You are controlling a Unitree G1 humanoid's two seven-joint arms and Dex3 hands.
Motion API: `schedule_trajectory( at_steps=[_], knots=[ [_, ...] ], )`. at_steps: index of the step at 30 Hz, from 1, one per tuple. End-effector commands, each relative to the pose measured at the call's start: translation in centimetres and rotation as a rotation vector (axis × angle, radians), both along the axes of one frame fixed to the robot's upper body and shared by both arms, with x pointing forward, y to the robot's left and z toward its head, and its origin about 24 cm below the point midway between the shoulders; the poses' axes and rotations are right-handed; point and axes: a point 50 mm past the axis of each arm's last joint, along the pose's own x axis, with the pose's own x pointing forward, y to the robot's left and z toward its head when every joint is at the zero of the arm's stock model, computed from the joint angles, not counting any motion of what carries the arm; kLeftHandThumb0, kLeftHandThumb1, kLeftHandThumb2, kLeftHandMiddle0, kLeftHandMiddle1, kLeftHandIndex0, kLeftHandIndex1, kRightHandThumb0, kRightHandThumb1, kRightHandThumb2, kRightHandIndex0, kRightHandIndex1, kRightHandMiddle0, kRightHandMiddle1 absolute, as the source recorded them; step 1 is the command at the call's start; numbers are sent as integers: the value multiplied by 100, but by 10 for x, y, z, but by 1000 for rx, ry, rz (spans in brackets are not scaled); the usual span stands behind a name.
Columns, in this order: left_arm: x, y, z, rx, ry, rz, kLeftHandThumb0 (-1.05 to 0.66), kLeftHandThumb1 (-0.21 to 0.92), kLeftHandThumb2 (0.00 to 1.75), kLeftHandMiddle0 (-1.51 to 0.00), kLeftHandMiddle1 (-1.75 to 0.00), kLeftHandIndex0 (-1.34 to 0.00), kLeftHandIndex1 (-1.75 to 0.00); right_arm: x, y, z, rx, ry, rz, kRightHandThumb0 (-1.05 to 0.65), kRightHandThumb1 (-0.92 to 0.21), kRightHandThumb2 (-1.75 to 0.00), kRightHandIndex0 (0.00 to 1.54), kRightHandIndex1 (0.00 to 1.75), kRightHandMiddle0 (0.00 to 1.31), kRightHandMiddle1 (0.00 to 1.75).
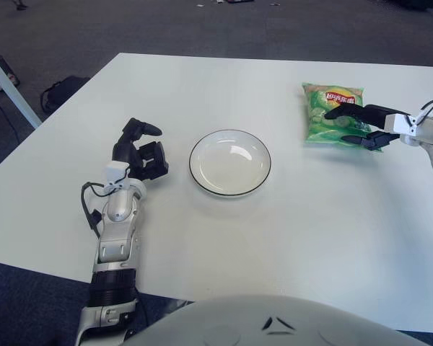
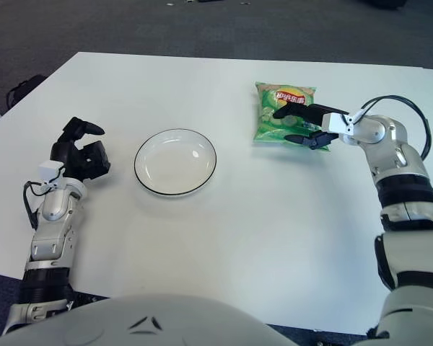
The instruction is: Put the snack into the plate.
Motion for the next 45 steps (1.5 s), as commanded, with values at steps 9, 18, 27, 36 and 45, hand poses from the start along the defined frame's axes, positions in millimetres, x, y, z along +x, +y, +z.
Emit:
schedule_trajectory(
  at_steps=[9, 18, 27, 36, 45],
  knots=[
    [-12, -3, -33, -47, 126, -1, -45, 40, 121, -122, -175, -54, -175, -38, 10, 30, 33, 10, 11, -80, -92, -58, 23, 11, 0, 85],
    [-11, -4, -33, -30, 132, 6, -44, 42, 118, -123, -175, -53, -175, -45, 12, 36, 32, 20, -17, -83, -92, -54, 23, 12, 0, 82],
    [-11, -5, -33, -41, 135, 2, -45, 41, 120, -122, -175, -54, -175, -46, 11, 42, 38, 4, -38, -82, -92, -52, 23, 12, 0, 83],
    [-11, -5, -34, -45, 130, 4, -45, 41, 120, -123, -175, -54, -175, -44, 11, 42, 42, -74, -58, -81, -92, -48, 23, 12, 0, 89],
    [-11, -5, -34, -33, 130, 6, -45, 42, 119, -123, -175, -53, -175, -36, 11, 37, 2, -186, -55, -82, -92, -45, 23, 12, 0, 91]
  ],
)
